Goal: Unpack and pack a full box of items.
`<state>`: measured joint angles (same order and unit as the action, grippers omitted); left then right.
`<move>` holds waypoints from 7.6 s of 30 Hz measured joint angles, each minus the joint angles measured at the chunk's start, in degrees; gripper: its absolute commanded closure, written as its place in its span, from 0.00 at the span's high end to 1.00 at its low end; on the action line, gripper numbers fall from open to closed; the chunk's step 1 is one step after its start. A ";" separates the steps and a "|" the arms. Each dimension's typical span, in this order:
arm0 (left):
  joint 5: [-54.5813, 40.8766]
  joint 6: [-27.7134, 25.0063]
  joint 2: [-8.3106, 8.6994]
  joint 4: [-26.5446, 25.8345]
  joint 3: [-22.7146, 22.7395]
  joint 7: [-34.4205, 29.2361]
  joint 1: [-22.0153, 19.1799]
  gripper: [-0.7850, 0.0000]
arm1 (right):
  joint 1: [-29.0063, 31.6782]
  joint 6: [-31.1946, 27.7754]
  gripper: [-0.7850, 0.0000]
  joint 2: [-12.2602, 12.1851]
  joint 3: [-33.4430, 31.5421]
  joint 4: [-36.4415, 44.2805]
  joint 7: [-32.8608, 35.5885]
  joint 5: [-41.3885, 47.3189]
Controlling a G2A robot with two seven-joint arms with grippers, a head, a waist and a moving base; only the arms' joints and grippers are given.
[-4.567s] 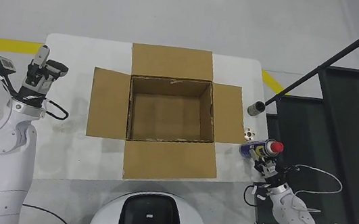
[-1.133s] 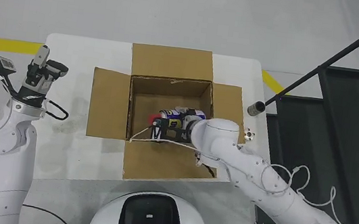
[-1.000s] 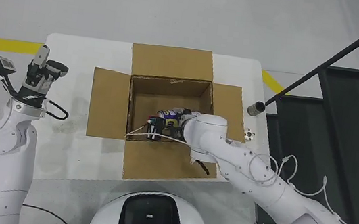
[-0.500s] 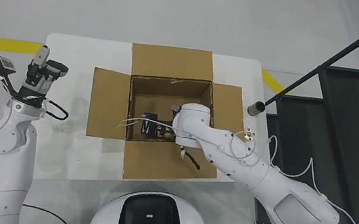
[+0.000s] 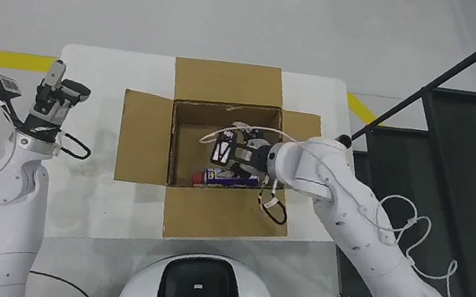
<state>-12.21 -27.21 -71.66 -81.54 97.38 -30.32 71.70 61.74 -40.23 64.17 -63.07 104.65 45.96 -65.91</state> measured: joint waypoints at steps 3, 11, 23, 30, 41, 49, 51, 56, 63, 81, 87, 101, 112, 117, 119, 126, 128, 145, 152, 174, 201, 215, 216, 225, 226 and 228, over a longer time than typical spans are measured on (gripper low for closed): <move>0.00 0.00 0.00 0.00 0.00 0.00 0.00 1.00 | 8.42 -1.68 1.00 -1.83 -9.95 2.65 -5.85 0.00; 0.00 0.00 0.00 0.00 0.00 0.00 0.00 1.00 | 25.78 -2.92 1.00 -4.06 -29.51 3.59 -20.70 -3.14; 0.00 0.00 0.00 0.00 0.00 0.00 0.00 1.00 | 29.21 -3.04 1.00 -4.45 -32.97 4.11 -22.48 -5.04; 0.00 0.00 0.00 0.00 0.00 0.00 0.00 1.00 | 29.13 -1.98 1.00 -4.46 -33.46 2.91 -22.82 -4.45; 0.00 0.00 0.00 0.00 0.00 0.00 0.00 1.00 | 25.72 0.42 1.00 -5.23 -36.93 -13.26 -16.99 0.16; 0.00 0.00 0.00 0.00 0.00 0.00 0.00 1.00 | 21.47 3.91 1.00 -4.94 -31.34 -22.10 -17.34 -3.98; 0.00 0.00 0.00 0.00 0.00 0.00 0.00 1.00 | 20.24 3.70 1.00 -4.89 -29.88 -24.22 -17.60 -4.87; 0.00 0.00 0.00 0.00 0.00 0.00 0.00 1.00 | 17.09 3.32 1.00 -4.74 -27.23 -29.99 -18.02 -5.72; 0.00 0.00 0.00 0.00 0.00 0.00 0.00 1.00 | 12.92 3.59 1.00 -4.39 -24.46 -37.05 -17.76 -4.35; 0.00 0.00 0.00 0.00 0.00 0.00 0.00 1.00 | 3.14 5.69 0.85 -3.49 -18.92 -50.95 -19.13 -3.65; 0.00 0.00 0.00 0.00 0.00 0.00 0.00 1.00 | 2.06 8.40 0.69 -3.31 -17.53 -52.03 -19.58 -5.20; 0.00 0.00 0.00 0.00 0.00 0.00 0.00 1.00 | 2.73 8.84 0.00 -3.72 -17.39 -51.87 -21.34 -5.73; 0.00 0.00 0.00 0.00 0.00 0.00 0.00 1.00 | 10.03 4.94 0.00 -6.10 -24.93 -39.95 -21.87 -3.87; 0.00 0.00 0.00 0.00 0.00 0.00 0.00 1.00 | 17.30 2.55 0.00 -7.61 -32.11 -26.68 -19.97 -1.88; 0.00 0.00 0.00 0.00 0.00 0.00 0.00 1.00 | 20.44 2.02 0.00 -8.04 -35.10 -20.65 -19.08 -0.84; 0.00 0.00 0.00 0.00 0.00 0.00 0.00 1.00 | 23.32 1.20 0.00 -8.61 -37.76 -5.26 -14.48 1.32; 0.00 0.00 0.00 0.00 0.00 0.00 0.00 1.00 | 21.70 0.65 0.00 -8.62 -35.22 -2.66 -12.15 0.76; 0.00 0.00 0.00 0.00 0.00 0.00 0.00 1.00 | 3.13 1.18 0.00 -6.43 -10.39 -8.18 -1.28 6.58; 0.00 0.00 0.00 0.00 0.00 0.00 0.00 1.00 | 3.18 1.22 0.00 -6.44 -10.48 -8.13 -1.29 6.55; 0.00 0.00 0.00 0.00 0.00 0.00 0.00 1.00 | -18.16 3.13 0.00 0.63 17.47 -22.58 3.99 2.41; 0.00 0.00 0.00 0.00 0.00 0.00 0.00 1.00 | -31.31 5.35 1.00 13.23 35.19 -55.51 0.32 1.01; 0.00 0.00 0.00 0.00 0.00 0.00 0.00 1.00 | -28.66 0.94 1.00 8.99 25.80 -48.13 -5.98 3.02; 0.00 0.00 0.00 0.00 0.00 0.00 0.00 1.00 | -27.57 -0.13 1.00 7.94 23.86 -45.94 -6.43 3.52; 0.00 0.00 0.00 0.00 0.00 0.00 0.00 1.00 | -5.18 -11.94 1.00 -3.13 -5.27 -18.19 -7.96 12.99; 0.00 0.00 0.00 0.00 0.00 0.00 0.00 1.00 | -2.70 -12.63 1.00 -3.84 -8.26 -16.35 -8.13 14.01; 0.00 0.00 0.00 0.00 0.00 0.00 0.00 1.00 | 2.58 -13.34 1.00 -5.09 -14.66 -13.71 -9.81 16.37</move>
<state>-12.21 -27.21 -71.66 -81.54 97.38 -30.32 71.70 64.32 -53.57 59.08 -77.73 90.94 36.15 -49.54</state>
